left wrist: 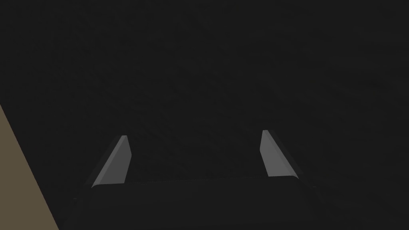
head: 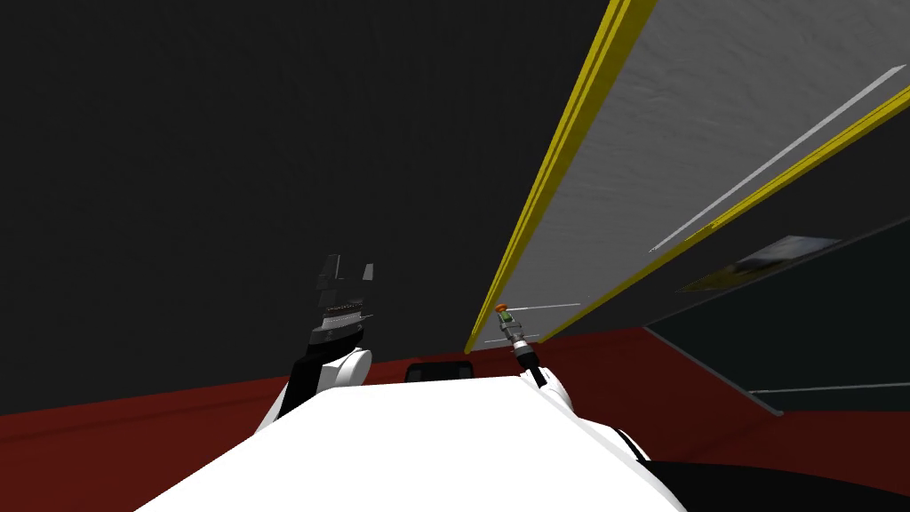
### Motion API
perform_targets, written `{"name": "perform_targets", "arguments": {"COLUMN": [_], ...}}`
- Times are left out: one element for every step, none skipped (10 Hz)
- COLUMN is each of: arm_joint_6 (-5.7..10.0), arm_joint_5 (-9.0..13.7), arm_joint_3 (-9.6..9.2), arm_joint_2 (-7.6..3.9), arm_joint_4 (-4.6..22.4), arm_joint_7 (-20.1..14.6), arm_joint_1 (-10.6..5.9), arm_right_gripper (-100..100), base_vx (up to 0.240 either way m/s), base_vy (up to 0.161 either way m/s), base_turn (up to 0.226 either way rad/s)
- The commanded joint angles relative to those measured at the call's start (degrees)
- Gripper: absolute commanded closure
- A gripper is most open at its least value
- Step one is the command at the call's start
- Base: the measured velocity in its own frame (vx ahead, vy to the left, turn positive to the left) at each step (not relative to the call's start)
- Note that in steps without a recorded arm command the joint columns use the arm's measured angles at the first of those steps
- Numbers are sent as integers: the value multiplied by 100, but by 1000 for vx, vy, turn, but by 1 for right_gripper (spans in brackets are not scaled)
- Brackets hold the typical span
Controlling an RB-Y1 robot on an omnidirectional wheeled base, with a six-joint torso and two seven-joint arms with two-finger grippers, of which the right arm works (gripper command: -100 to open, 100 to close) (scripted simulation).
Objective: Pull the door open
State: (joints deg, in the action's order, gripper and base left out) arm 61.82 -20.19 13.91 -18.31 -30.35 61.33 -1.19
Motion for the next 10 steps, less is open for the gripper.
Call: {"name": "perform_targets", "arguments": {"arm_joint_6": [-9, -9, -9, -9, -9, -32, -36, -43, -53, -62], "arm_joint_5": [-1, -1, -1, -1, -1, 48, 66, 90, 126, 161], "arm_joint_3": [-1, -1, -1, -1, -1, -17, -19, -23, -28, -34], "arm_joint_2": [-1, -1, -1, -1, -1, 6, 7, 9, 13, 16], "arm_joint_4": [-3, -3, -3, -3, -3, 0, 0, -1, -1, -2], "arm_joint_7": [-3, -3, -3, -3, -3, -213, -280, -373, -502, -632], "arm_joint_1": [5, 5, 5, 5, 5, -1, -4, -7, -11, -16], "arm_right_gripper": [100, 100, 100, 100, 100, 100, 100, 100, 100, 100], "base_vx": [-29, -21, -12, -6, 0, -22, -33, -27, -24, -34], "base_vy": [-2, -4, -3, -1, 0, -14, -23, -19, -18, -22], "base_turn": [5, 7, -1, -3, 0, 66, 63, 46, 50, 55]}}
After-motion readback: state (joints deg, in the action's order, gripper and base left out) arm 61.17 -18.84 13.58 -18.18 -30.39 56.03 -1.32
